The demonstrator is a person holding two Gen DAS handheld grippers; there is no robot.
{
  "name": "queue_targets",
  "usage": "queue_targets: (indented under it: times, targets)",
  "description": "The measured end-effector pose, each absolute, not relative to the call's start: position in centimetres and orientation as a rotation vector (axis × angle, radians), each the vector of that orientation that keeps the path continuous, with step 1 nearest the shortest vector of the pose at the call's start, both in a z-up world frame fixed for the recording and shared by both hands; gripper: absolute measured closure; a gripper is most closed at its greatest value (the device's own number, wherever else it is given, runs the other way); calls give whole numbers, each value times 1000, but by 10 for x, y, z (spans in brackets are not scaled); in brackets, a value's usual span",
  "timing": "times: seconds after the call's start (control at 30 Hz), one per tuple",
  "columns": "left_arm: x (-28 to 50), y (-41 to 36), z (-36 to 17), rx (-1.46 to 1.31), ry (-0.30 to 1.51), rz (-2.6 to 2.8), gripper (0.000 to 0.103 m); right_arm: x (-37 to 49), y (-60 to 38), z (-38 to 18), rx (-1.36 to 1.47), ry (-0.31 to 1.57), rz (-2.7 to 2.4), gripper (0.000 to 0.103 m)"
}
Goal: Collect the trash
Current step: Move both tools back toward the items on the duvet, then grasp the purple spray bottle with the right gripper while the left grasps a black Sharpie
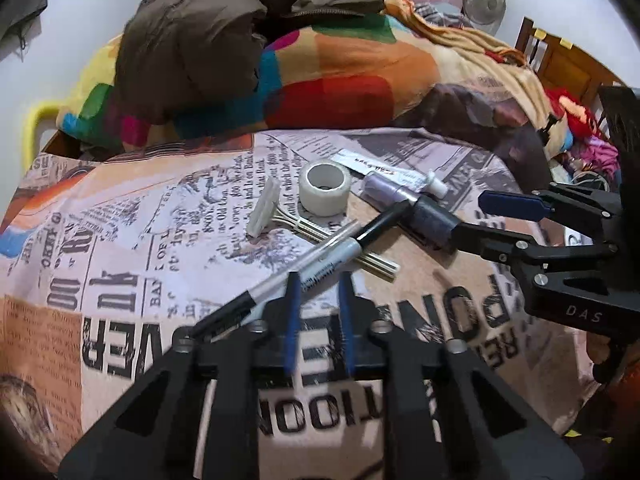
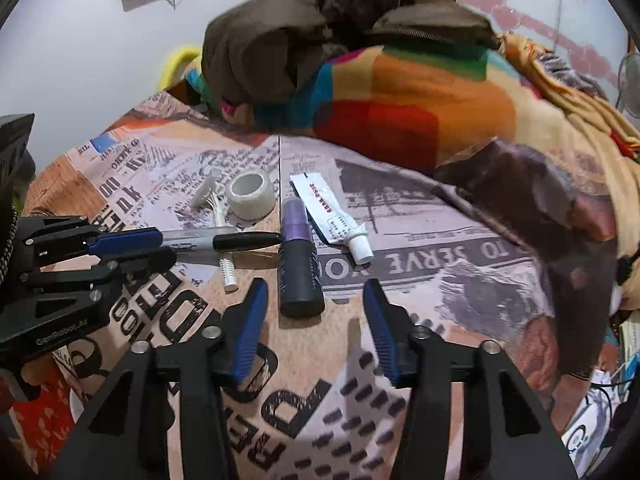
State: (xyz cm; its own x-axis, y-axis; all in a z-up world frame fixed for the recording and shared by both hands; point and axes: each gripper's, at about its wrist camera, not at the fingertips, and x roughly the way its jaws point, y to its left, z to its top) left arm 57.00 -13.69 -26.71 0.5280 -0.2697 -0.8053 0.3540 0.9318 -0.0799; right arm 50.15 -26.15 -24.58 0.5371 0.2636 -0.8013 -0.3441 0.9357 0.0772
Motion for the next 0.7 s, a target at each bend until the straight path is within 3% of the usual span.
queue_targets:
  times: [0.37, 0.43, 0.57, 0.7]
  targets:
    - [596, -135, -267, 131, 994, -426, 90, 518, -254, -257, -88, 986, 416, 66]
    - [599, -139, -266, 163, 1010, -450, 87, 519, -251, -258, -94, 990, 421, 66]
    - [602, -151, -266, 235, 1035, -478, 64, 519, -248, -260, -83, 995, 428, 68]
    - [604, -159, -267, 295, 1043, -446, 64, 519, -246, -260, -92, 995, 423, 79]
